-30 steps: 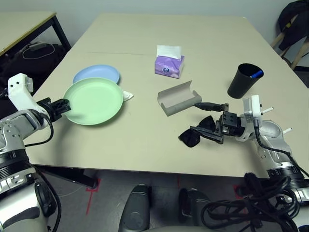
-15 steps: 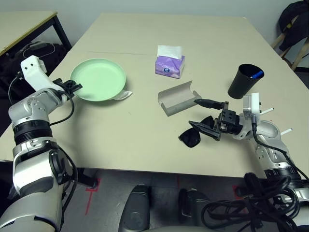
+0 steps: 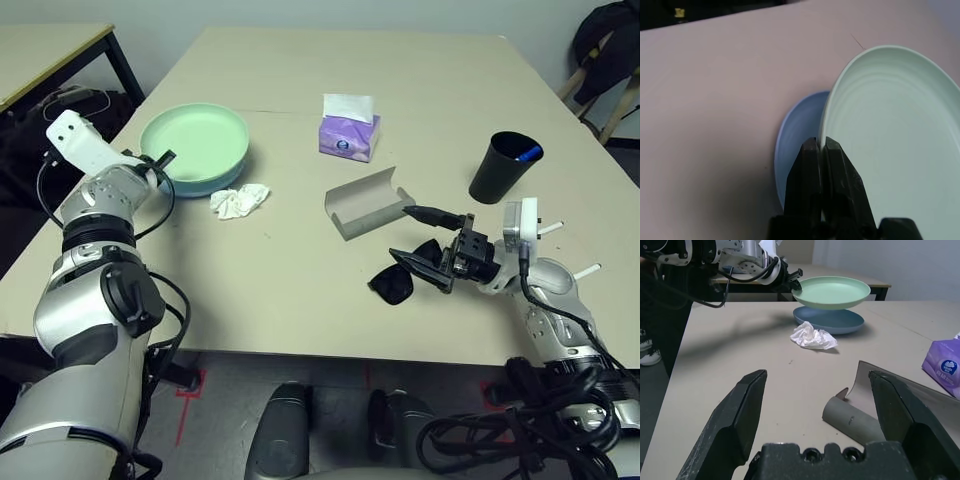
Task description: Organize and tidy the items on the table.
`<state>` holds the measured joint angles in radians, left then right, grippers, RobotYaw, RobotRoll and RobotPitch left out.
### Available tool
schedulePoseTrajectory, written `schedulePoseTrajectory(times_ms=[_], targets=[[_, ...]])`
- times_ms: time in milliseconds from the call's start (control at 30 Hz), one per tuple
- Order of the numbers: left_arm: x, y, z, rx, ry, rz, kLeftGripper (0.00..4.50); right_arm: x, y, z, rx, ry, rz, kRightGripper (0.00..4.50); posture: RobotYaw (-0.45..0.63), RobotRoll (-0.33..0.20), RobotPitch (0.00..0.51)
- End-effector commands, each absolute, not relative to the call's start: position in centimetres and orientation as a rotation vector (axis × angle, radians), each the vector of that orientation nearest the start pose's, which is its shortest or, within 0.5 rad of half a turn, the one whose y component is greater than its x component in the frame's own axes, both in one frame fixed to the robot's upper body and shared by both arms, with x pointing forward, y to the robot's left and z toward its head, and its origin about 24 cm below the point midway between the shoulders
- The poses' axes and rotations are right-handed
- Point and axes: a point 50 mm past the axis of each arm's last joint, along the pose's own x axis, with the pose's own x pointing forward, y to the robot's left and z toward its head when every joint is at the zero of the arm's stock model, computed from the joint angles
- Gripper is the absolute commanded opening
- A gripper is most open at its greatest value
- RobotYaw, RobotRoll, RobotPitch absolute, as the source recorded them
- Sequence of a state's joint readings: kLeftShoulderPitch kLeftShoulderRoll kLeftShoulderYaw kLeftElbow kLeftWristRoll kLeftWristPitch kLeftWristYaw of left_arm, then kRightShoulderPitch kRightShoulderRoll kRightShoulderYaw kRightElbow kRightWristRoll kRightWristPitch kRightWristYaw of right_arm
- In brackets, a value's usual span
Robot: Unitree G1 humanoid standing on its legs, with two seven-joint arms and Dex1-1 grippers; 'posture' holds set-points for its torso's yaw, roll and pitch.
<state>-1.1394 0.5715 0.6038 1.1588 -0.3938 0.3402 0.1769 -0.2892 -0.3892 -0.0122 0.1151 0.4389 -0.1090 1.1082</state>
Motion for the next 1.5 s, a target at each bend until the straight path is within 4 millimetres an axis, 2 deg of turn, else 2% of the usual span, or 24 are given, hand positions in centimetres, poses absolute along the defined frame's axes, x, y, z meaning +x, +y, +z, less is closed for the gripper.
schedulePoseTrajectory(times_ms=[33, 367, 400, 433, 600, 733, 767, 833, 1000, 1167, 1333, 1500], targets=[[38.8, 31.7, 18.1, -0.612, 0.155, 0.561, 0.03, 27.4, -16.9, 11.8, -0.113, -0.296, 1.128, 4.50, 0.17, 0.000, 0.074], [39.0, 30.9, 17.3, -0.587, 0.203, 0.552, 0.03, 27.3, -17.0, 11.7, -0.115, -0.290, 1.125, 4.50, 0.17, 0.000, 0.077], [39.0, 30.8, 17.2, -0.581, 0.213, 0.548, 0.53, 27.3, -17.0, 11.8, -0.115, -0.290, 1.124, 4.50, 0.17, 0.000, 0.077], [39.0, 30.7, 17.2, -0.579, 0.215, 0.542, 0.78, 27.3, -17.0, 11.7, -0.115, -0.290, 1.123, 4.50, 0.17, 0.000, 0.077], [39.1, 30.7, 17.4, -0.554, 0.207, 0.520, 2.68, 27.3, -17.1, 11.8, -0.119, -0.291, 1.119, 4.50, 0.17, 0.000, 0.076], [39.0, 30.8, 17.6, -0.493, 0.209, 0.497, 4.33, 27.3, -17.1, 11.8, -0.121, -0.292, 1.116, 4.50, 0.17, 0.000, 0.075], [39.1, 30.7, 17.7, -0.474, 0.208, 0.469, 4.47, 27.3, -17.1, 11.8, -0.121, -0.292, 1.115, 4.50, 0.17, 0.000, 0.076], [39.1, 30.5, 17.8, -0.443, 0.210, 0.410, 4.47, 27.3, -17.2, 11.8, -0.121, -0.291, 1.114, 4.50, 0.17, 0.000, 0.076], [39.0, 29.4, 17.5, -0.197, 0.250, 0.148, 4.47, 27.2, -17.3, 11.8, -0.124, -0.288, 1.113, 4.50, 0.17, 0.000, 0.079], [38.0, 28.3, 16.5, -0.155, 0.301, -0.126, 4.47, 27.1, -17.5, 12.0, -0.132, -0.286, 1.111, 4.50, 0.16, 0.000, 0.082], [37.3, 28.7, 16.3, -0.141, 0.330, -0.155, 4.47, 27.0, -17.6, 12.1, -0.137, -0.282, 1.108, 4.50, 0.16, 0.000, 0.084], [36.5, 28.0, 16.3, -0.104, 0.347, -0.236, 4.47, 26.8, -17.7, 12.0, -0.136, -0.277, 1.107, 4.50, 0.16, 0.000, 0.087]])
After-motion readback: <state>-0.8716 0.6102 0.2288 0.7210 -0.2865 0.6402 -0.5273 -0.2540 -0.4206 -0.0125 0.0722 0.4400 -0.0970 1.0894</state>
